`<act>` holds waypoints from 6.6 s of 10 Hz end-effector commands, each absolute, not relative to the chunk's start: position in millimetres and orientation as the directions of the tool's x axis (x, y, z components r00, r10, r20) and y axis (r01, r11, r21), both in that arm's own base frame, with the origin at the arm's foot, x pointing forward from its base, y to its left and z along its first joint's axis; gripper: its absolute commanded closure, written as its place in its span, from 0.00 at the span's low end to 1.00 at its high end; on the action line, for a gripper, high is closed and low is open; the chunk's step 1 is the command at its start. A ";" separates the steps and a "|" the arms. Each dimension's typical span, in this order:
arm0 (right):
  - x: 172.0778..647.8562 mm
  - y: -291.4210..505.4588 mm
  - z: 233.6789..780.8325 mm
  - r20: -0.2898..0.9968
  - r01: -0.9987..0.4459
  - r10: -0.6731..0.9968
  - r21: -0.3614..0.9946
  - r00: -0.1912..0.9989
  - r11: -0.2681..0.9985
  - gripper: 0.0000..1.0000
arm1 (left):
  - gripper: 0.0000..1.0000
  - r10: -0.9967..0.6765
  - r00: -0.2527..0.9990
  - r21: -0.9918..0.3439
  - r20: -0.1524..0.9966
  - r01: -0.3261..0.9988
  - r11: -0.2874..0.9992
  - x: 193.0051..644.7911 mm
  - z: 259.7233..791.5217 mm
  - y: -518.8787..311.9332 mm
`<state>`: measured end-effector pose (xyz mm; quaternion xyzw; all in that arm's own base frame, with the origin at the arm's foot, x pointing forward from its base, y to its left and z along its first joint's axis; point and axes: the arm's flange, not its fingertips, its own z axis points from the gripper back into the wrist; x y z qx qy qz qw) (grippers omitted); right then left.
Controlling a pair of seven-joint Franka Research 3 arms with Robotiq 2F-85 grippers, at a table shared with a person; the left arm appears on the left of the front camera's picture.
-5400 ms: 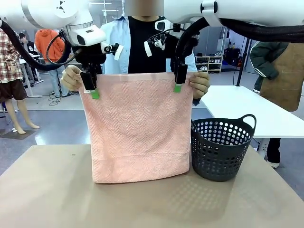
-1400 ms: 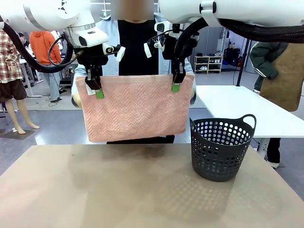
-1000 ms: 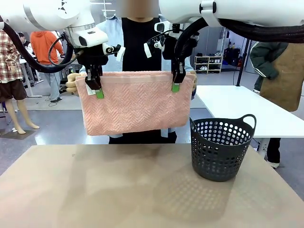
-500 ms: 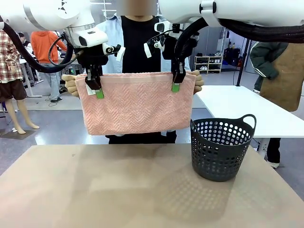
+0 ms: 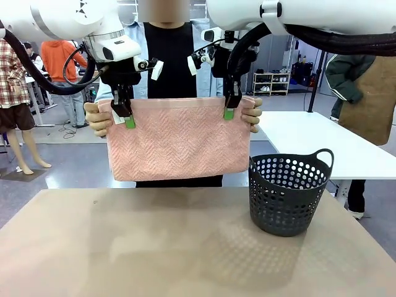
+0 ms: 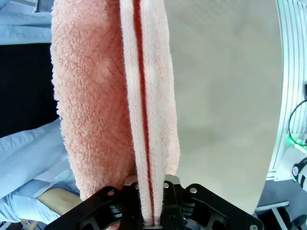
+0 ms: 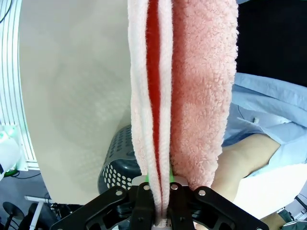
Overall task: Fold the towel.
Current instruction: Release the end of the 100 cm Hotel Towel you were holding, then pick up the 100 cm Hotel Towel and place it on the left side of the table.
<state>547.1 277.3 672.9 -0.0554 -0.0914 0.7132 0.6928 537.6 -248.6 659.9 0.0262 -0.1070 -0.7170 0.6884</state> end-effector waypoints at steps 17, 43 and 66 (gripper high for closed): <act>543.4 271.8 677.1 0.063 -0.986 0.995 -0.155 -0.078 -0.068 0.00 | 0.23 -0.989 -0.018 0.220 0.147 0.975 0.015 532.5 674.5 -243.6; 339.7 -71.8 710.0 0.703 -0.712 0.521 -0.030 0.484 0.702 0.00 | 0.00 -0.612 0.460 0.194 0.644 0.675 0.712 293.5 722.8 33.7; 339.7 -71.8 710.0 0.703 -0.712 0.521 -0.030 0.484 0.702 0.00 | 0.00 -0.612 0.460 0.194 0.644 0.675 0.712 293.5 722.8 33.7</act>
